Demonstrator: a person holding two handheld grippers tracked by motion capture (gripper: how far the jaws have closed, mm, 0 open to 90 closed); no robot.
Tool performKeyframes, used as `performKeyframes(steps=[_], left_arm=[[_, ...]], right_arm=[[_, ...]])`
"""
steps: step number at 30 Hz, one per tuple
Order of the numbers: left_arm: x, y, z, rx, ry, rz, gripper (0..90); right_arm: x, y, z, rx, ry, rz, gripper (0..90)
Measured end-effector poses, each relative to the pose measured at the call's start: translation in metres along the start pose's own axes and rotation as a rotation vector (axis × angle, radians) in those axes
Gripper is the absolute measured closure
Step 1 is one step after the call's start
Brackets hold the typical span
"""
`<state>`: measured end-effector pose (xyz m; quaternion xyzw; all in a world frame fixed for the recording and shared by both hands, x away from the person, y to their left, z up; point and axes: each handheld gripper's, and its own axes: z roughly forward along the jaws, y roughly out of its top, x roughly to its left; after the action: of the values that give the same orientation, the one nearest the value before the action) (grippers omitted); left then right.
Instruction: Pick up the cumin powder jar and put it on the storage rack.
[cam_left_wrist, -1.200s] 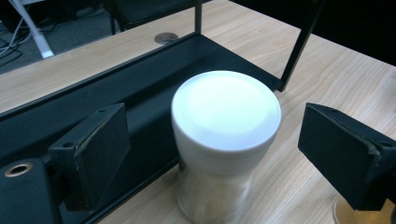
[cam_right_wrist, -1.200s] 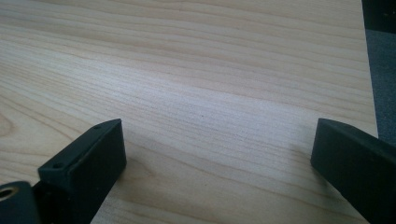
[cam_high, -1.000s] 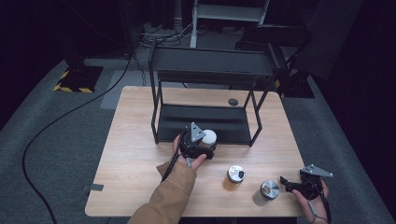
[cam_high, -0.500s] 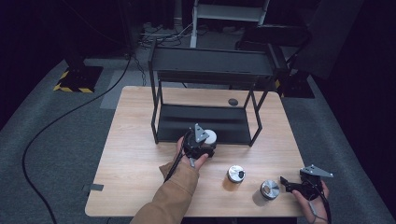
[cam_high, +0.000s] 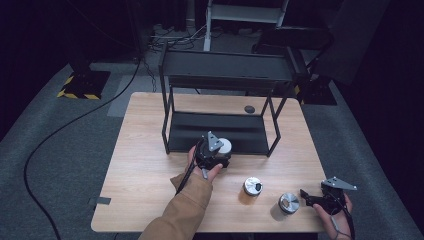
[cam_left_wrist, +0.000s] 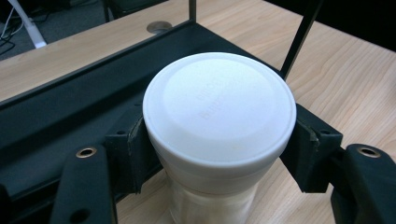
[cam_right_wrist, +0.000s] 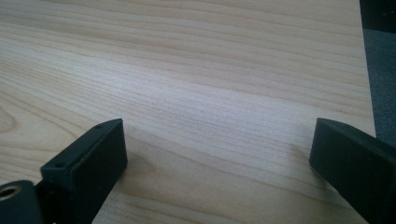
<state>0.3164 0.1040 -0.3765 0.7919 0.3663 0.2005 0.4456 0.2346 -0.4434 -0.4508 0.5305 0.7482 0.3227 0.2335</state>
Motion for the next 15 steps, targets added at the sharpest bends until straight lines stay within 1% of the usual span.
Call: performKeyframes(steps=[5,7,9,13,15], left_arm=[[0.001,0.006,-0.007,-0.007,0.009,0.009,33.0],[0.003,0.009,-0.012,-0.016,0.013,0.007,33.0],[0.004,0.010,-0.013,-0.017,0.015,0.006,32.9],[0.009,0.013,-0.018,-0.021,0.022,0.000,32.9],[0.013,0.015,-0.021,-0.027,0.033,-0.003,32.9]], right_arm=[[0.000,0.000,0.000,0.000,0.000,0.000,3.9],[0.000,0.000,0.000,0.000,0.000,0.001,3.9],[0.000,0.000,0.000,0.000,0.000,0.001,3.9],[0.000,-0.001,0.000,-0.001,-0.001,0.002,3.9],[0.000,-0.001,-0.001,-0.001,-0.001,0.001,3.9]])
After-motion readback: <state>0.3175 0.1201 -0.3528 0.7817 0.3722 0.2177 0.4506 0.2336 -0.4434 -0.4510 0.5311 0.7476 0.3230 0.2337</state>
